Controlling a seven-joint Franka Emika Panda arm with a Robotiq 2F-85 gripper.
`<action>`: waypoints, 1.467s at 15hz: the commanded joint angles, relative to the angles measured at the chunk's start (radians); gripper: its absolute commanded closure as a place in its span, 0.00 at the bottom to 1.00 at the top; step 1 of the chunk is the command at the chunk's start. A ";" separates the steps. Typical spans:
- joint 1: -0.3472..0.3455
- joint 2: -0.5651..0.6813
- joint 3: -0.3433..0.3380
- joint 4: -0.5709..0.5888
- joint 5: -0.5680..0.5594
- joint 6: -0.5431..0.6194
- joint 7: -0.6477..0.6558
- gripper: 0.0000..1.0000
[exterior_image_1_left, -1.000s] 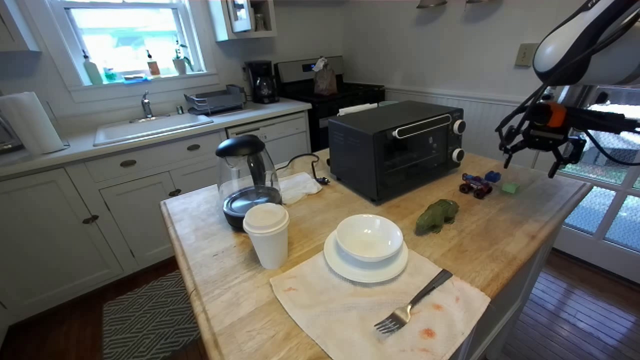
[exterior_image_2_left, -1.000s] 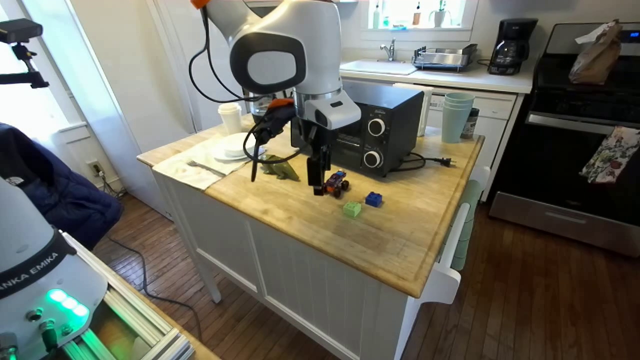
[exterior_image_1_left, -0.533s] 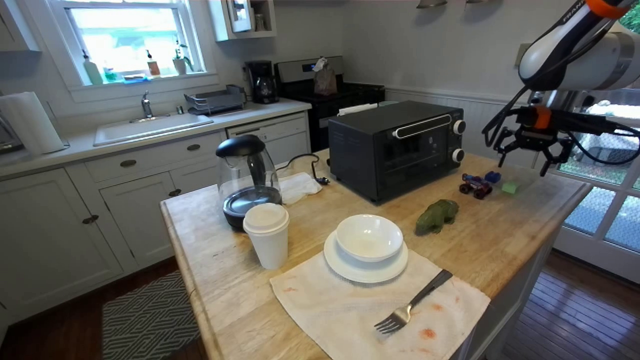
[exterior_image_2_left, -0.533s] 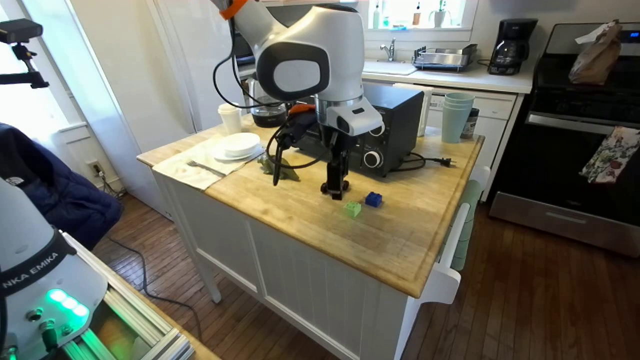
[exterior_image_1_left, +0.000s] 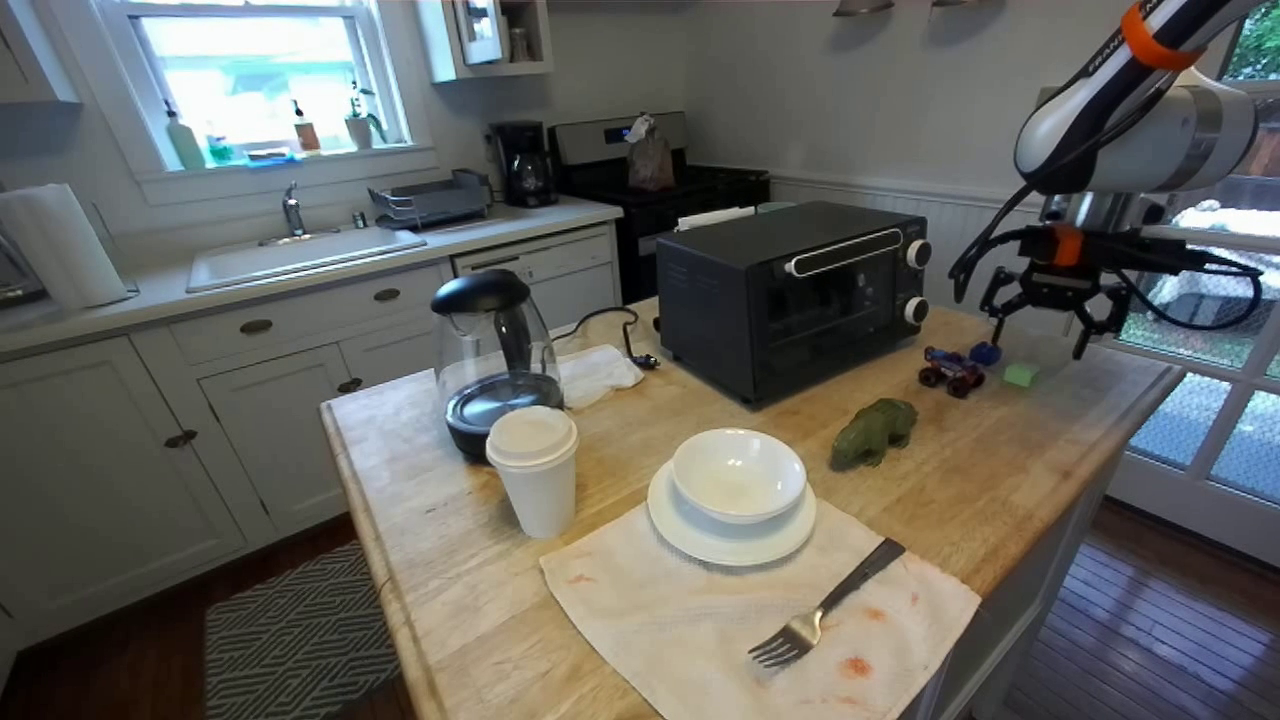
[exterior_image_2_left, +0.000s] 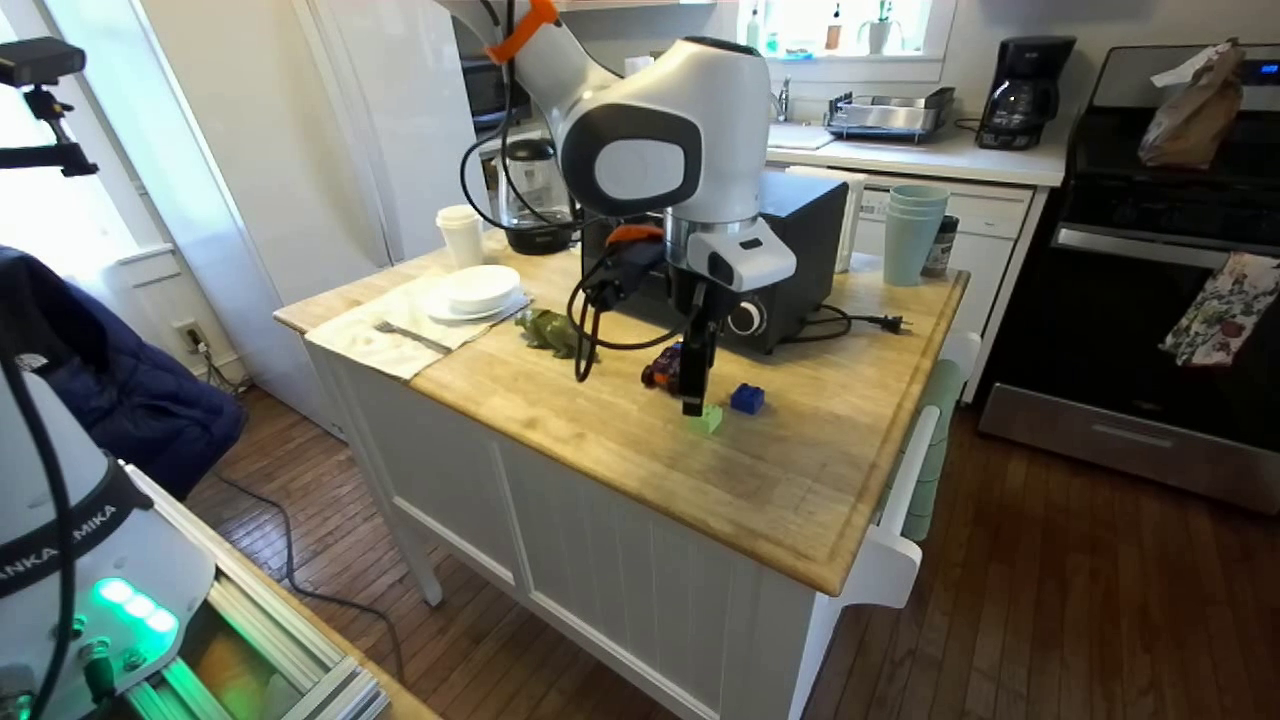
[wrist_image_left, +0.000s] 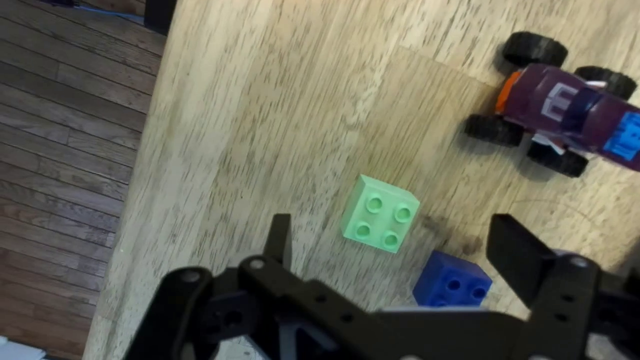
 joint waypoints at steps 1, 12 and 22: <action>-0.014 0.051 0.002 0.062 0.046 -0.029 0.009 0.00; -0.023 0.112 0.009 0.095 0.147 -0.013 0.074 0.00; -0.013 0.128 0.003 0.105 0.160 -0.006 0.168 0.00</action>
